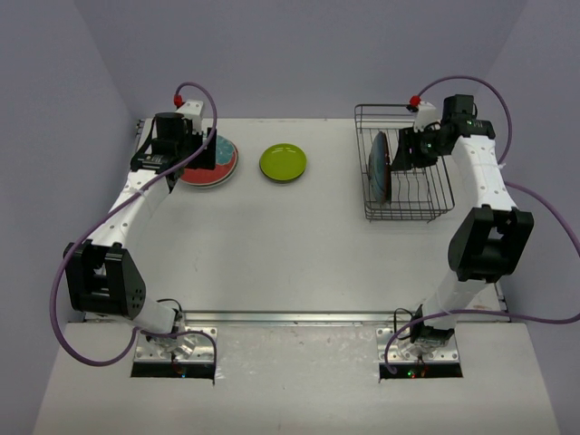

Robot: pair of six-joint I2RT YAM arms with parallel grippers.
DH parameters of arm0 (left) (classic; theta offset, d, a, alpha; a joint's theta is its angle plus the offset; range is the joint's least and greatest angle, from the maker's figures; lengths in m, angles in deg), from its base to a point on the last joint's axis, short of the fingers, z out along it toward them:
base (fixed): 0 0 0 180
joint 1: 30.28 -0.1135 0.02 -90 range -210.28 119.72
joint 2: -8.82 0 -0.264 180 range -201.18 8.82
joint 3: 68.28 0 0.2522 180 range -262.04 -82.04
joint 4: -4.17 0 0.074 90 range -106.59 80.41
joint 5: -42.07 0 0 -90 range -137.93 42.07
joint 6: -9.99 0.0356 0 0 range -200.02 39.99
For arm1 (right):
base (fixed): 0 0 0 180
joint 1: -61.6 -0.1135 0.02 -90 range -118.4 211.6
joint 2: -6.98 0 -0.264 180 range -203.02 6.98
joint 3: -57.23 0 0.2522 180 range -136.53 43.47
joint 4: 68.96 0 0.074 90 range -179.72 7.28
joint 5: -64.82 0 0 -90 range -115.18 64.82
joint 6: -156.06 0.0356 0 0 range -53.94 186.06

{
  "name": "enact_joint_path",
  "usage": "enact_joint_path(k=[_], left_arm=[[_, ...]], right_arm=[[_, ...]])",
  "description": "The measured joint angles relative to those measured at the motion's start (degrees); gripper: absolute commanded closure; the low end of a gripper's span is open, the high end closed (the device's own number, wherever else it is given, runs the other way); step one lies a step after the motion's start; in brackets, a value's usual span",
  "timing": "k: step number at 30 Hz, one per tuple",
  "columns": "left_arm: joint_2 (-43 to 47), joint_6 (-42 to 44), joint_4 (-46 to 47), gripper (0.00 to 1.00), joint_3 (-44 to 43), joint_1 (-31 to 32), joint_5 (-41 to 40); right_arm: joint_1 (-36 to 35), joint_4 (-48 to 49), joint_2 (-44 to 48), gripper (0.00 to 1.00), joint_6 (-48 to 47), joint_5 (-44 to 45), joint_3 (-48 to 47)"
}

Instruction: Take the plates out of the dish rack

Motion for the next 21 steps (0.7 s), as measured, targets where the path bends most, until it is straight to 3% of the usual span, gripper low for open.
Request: enact_joint_path(k=[21], left_arm=[[0.0, 0.0, 0.02, 0.24, 0.02, 0.0, 0.0]], right_arm=[[-2.01, 1.11, 1.59, 0.51, -0.59, 2.46, 4.17]])
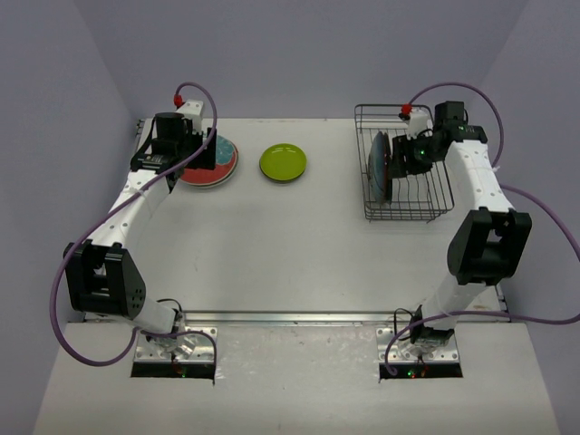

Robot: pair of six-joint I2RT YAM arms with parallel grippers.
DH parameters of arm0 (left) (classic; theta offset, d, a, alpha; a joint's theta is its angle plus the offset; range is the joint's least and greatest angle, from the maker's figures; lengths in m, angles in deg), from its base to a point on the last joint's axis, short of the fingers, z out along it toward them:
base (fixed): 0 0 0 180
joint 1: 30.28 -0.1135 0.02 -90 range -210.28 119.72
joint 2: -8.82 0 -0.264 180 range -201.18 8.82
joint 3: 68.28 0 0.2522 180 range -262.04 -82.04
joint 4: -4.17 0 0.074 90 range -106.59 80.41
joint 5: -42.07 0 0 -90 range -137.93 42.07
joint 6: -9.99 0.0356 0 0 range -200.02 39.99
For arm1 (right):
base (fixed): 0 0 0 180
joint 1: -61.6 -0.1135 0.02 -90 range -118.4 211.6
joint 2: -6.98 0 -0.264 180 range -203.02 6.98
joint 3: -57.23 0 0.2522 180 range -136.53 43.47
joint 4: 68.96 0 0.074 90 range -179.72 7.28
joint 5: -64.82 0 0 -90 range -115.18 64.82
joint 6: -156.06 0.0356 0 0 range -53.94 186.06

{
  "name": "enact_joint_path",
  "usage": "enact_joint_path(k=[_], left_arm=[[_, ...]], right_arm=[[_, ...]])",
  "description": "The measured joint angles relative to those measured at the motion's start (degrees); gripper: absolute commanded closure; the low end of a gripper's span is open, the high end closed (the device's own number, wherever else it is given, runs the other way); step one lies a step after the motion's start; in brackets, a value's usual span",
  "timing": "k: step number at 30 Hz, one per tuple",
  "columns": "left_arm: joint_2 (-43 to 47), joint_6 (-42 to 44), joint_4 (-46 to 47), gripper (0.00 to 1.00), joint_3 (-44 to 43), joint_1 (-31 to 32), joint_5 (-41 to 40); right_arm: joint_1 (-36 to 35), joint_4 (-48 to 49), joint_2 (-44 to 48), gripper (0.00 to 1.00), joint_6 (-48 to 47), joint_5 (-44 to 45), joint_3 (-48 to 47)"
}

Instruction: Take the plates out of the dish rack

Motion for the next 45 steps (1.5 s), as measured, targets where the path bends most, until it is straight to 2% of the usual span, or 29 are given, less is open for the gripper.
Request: enact_joint_path(k=[6, 11, 21, 25, 27, 28, 35, 45], left_arm=[[0.0, 0.0, -0.02, 0.24, 0.0, 0.0, 0.0], [0.0, -0.04, -0.02, 0.24, 0.0, 0.0, 0.02], [-1.02, -0.45, -0.03, 0.24, 0.0, 0.0, 0.04], [-1.28, -0.44, -0.02, 0.24, 0.0, 0.0, 0.02], [-1.29, -0.44, -0.01, 0.23, 0.0, 0.0, 0.02], [-1.29, -0.44, 0.0, 0.22, 0.0, 0.0, 0.02], [-1.29, -0.94, -0.06, 0.0, 0.0, 0.0, 1.38], [-0.72, -2.83, -1.12, 0.0, -0.04, 0.0, 6.77]], right_arm=[[-0.32, 0.52, 0.09, 0.6, 0.21, 0.91, 0.95], [-0.64, 0.99, -0.62, 0.63, 1.56, 2.06, 0.02], [-2.01, -1.41, -11.8, 0.66, 7.72, 2.14, -13.81], [-2.48, -1.15, -12.76, 0.82, 8.9, 2.37, -14.92], [-2.68, -1.41, -12.77, 0.98, 9.18, 2.61, -14.92], [-2.87, -1.49, -12.78, 1.0, 9.31, 2.7, -14.92], [-2.55, -2.52, -12.18, 1.0, 11.11, 2.94, -14.92], [-0.05, -10.27, -6.32, 1.0, 11.71, -3.14, -16.4]])
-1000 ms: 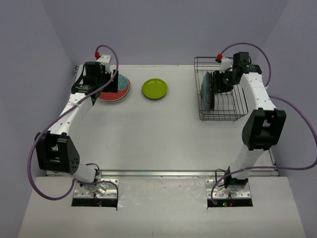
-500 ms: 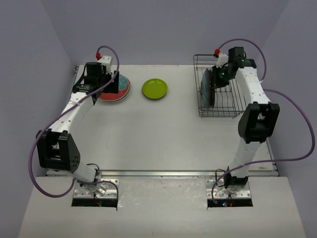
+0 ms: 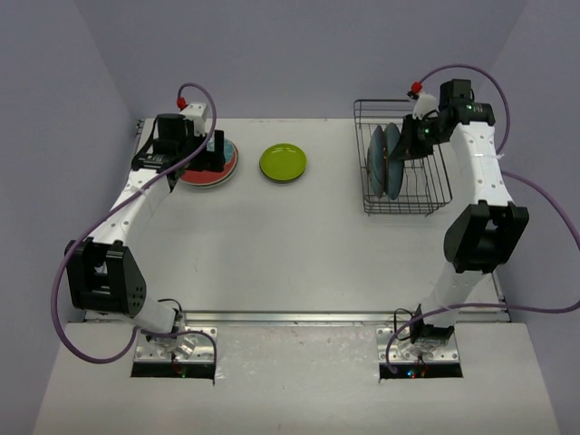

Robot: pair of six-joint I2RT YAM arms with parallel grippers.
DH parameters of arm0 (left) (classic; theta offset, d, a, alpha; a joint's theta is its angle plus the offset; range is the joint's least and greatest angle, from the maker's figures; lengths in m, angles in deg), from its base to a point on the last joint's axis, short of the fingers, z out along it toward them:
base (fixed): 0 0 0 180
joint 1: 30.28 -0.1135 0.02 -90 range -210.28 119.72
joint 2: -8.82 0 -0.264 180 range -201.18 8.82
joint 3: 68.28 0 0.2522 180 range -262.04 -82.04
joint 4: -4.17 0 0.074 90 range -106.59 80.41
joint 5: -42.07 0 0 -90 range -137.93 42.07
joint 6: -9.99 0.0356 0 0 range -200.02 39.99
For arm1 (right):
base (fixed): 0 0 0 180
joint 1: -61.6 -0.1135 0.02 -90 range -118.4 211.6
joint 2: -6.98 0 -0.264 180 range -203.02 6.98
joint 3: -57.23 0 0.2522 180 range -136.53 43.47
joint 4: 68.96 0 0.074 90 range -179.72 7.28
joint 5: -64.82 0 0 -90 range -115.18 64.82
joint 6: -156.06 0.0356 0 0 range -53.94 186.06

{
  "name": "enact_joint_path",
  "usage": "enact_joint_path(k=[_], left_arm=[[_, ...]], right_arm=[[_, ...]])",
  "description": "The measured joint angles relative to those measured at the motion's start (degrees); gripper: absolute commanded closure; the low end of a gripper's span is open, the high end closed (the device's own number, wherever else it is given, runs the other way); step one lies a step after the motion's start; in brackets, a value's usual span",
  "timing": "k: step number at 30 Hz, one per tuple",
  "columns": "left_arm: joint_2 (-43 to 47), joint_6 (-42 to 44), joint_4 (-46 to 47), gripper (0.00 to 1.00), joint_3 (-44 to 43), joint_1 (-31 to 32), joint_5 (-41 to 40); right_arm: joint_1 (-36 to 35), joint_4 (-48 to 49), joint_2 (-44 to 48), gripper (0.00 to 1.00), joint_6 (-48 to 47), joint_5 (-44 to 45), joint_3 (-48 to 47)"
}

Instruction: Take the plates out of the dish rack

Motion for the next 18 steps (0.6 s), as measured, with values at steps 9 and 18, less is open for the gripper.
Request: enact_joint_path(k=[9, 18], left_arm=[[1.47, -2.91, -3.27, 0.0, -4.1, 0.0, 5.31], [4.6, -6.88, -5.52, 0.01, -7.57, 0.0, 13.14]], right_arm=[[0.26, -3.55, 6.59, 1.0, -2.01, -2.6, -12.05], [-12.69, 0.57, 20.21, 1.0, -18.97, 5.67, -4.22]])
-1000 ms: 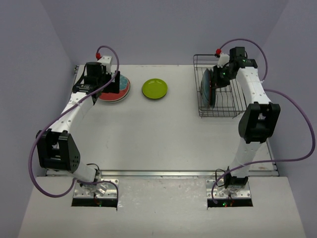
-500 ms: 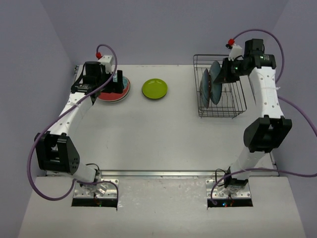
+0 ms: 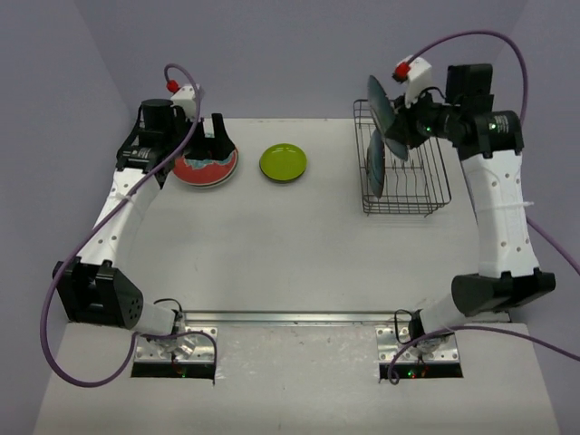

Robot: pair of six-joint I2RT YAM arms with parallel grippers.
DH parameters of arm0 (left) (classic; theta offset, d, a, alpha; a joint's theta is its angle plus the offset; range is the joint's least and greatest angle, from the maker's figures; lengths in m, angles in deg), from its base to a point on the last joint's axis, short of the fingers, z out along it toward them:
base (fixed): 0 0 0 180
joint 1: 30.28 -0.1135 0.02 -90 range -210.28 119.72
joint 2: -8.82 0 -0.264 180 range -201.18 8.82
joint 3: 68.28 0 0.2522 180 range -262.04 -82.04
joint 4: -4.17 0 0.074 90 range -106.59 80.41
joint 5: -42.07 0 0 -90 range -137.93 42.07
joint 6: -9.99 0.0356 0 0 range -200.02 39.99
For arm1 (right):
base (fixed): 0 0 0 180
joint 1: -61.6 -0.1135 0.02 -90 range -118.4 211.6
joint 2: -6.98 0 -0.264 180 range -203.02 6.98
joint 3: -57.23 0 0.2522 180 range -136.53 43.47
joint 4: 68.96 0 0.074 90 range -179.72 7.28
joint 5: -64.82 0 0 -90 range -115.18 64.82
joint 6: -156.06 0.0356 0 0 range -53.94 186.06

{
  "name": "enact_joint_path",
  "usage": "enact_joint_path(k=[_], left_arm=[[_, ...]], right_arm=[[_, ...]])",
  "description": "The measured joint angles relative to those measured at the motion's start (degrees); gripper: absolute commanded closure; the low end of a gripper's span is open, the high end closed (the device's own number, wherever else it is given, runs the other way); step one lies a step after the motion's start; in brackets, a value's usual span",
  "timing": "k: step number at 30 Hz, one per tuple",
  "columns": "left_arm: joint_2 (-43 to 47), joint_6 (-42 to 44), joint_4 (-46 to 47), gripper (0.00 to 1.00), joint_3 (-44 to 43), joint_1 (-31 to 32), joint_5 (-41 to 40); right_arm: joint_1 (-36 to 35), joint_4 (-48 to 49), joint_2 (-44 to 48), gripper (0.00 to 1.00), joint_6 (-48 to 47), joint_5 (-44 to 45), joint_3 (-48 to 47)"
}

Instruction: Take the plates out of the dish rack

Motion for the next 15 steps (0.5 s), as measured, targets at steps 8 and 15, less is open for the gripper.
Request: enact_joint_path(k=[8, 15], left_arm=[[2.75, -1.86, -2.2, 0.08, -4.64, 0.0, 12.86], [3.27, 0.0, -7.71, 0.24, -4.92, 0.09, 24.67]], right_arm=[[-36.29, 16.74, 19.32, 1.0, -28.44, 18.56, 34.58], [-50.76, 42.32, 26.36, 1.0, -59.65, 31.67, 67.99]])
